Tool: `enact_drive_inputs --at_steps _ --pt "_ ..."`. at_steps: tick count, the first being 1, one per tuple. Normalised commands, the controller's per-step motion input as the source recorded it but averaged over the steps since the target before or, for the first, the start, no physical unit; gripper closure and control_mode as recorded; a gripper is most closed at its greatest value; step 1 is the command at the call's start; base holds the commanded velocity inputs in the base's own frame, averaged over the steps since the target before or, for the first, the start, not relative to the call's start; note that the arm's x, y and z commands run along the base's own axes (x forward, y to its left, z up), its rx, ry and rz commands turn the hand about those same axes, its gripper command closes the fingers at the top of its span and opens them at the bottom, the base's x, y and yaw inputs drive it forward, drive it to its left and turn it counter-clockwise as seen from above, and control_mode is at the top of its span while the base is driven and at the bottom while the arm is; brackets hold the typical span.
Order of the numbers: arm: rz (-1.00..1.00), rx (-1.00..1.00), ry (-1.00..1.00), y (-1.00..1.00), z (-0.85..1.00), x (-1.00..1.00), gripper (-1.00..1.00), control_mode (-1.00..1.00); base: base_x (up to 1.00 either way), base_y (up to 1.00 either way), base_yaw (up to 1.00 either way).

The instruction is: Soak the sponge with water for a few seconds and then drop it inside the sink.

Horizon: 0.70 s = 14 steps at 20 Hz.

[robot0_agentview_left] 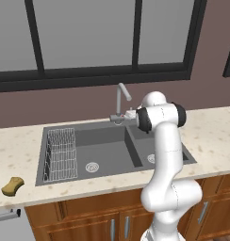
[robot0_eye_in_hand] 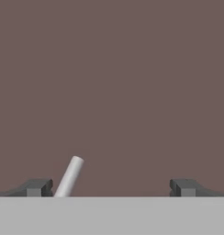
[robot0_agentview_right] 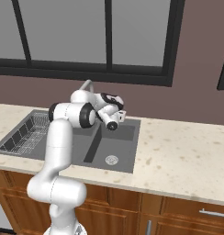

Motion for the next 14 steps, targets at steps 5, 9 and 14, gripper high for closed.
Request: enact_drive_inputs --at_steps 5,9,14 --pt "-0.05 0.00 0.01 -0.55 -0.47 0.00 -1.00 -1.00 0.00 0.00 0.00" --pt "-0.05 -0.01 0.02 -0.56 -0.49 0.00 -1.00 -1.00 0.00 0.00 0.00" --pt "-0.03 -0.13 0.11 -0.46 -0.63 0.00 -1.00 -1.00 0.00 0.00 0.00"
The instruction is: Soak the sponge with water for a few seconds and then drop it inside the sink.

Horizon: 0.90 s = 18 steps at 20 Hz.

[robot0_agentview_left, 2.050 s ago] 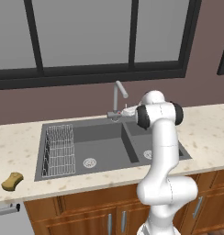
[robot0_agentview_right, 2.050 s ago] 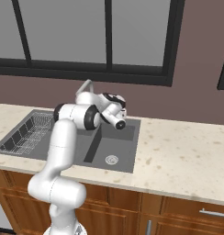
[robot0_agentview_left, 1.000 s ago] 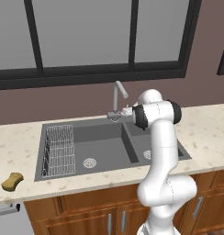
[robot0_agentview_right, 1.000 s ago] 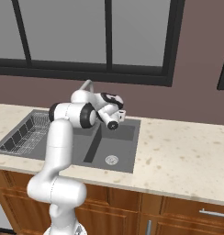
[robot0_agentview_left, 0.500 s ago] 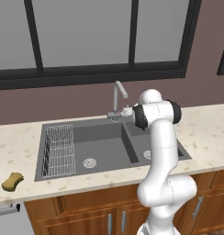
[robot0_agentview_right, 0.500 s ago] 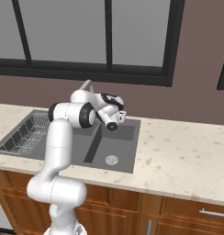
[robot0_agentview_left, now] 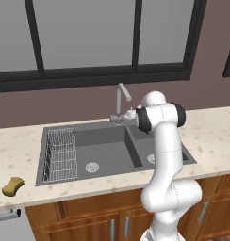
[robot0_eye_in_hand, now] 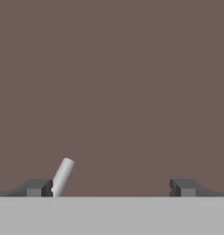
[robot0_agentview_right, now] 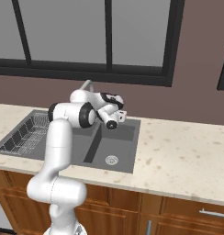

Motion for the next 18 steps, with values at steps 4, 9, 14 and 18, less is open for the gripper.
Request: enact_drive_inputs --at_steps 4,9,14,18 --pt "0.00 -0.20 0.23 -0.45 -0.66 0.03 -1.00 -1.00 0.00 0.00 0.00" --pt "0.00 -0.23 0.27 -0.47 -0.79 0.00 -1.00 -1.00 0.00 0.00 0.00" --pt "0.00 -0.21 0.22 -0.59 -0.83 0.01 -1.00 -1.00 0.00 0.00 0.00" --pt "0.00 -0.13 0.10 -0.65 -0.92 0.04 -1.00 -1.00 0.00 0.00 0.00"
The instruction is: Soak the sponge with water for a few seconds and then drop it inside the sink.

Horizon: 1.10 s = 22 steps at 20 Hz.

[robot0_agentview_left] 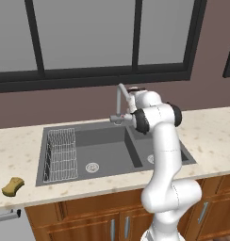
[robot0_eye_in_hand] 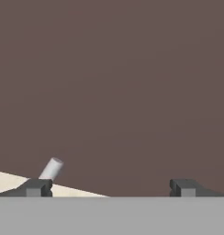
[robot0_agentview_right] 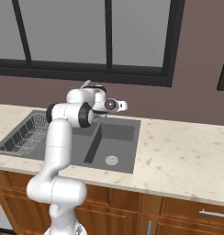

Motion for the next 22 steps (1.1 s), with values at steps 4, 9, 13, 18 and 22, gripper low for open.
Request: enact_drive_inputs --at_steps 4,9,13,18,22 --pt "0.00 -0.10 0.07 -0.67 -0.88 0.09 -1.00 -1.00 0.00 0.00 0.00" --pt "-0.01 -0.05 0.05 -0.38 -0.48 0.11 -1.00 -1.00 0.00 0.00 0.00" --pt "0.00 0.02 0.00 -0.01 -0.01 0.08 -1.00 -1.00 0.00 0.00 0.00" --pt "-0.01 0.18 0.01 -0.05 -0.04 0.02 -1.00 -1.00 0.00 0.00 0.00" --pt "-0.08 0.25 0.00 0.00 -0.01 0.00 -1.00 -1.00 0.00 0.00 0.00"
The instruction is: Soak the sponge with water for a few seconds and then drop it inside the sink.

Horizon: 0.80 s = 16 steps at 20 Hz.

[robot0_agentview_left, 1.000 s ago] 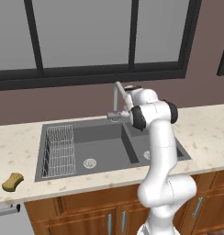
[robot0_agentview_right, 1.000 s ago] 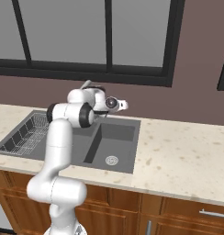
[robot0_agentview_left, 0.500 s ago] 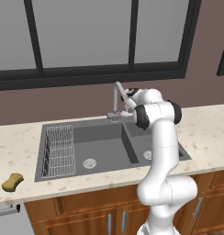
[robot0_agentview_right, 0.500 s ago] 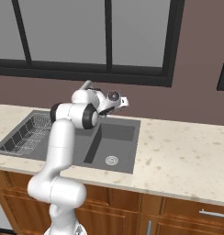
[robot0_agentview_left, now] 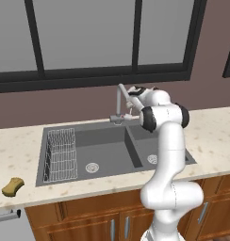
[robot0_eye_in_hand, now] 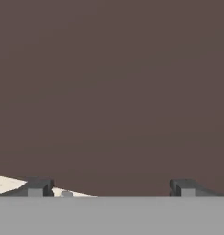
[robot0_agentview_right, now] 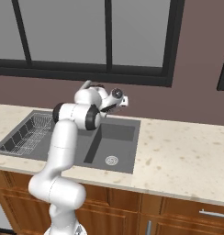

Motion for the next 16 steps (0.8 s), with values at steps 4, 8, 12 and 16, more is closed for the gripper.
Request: enact_drive_inputs --at_steps 4,8,12,16 --pt "-0.17 0.11 0.07 -0.01 -0.23 0.00 -1.00 -1.00 0.00 0.00 0.00" --pt "-0.15 -0.01 0.23 0.00 -0.49 0.00 -1.00 -1.00 0.00 0.00 0.00" --pt "-0.14 -0.01 0.14 0.01 -0.17 0.00 -1.00 -1.00 0.00 0.00 0.00" --pt "-0.14 0.01 0.01 0.06 0.00 0.00 -1.00 -1.00 0.00 0.00 0.00"
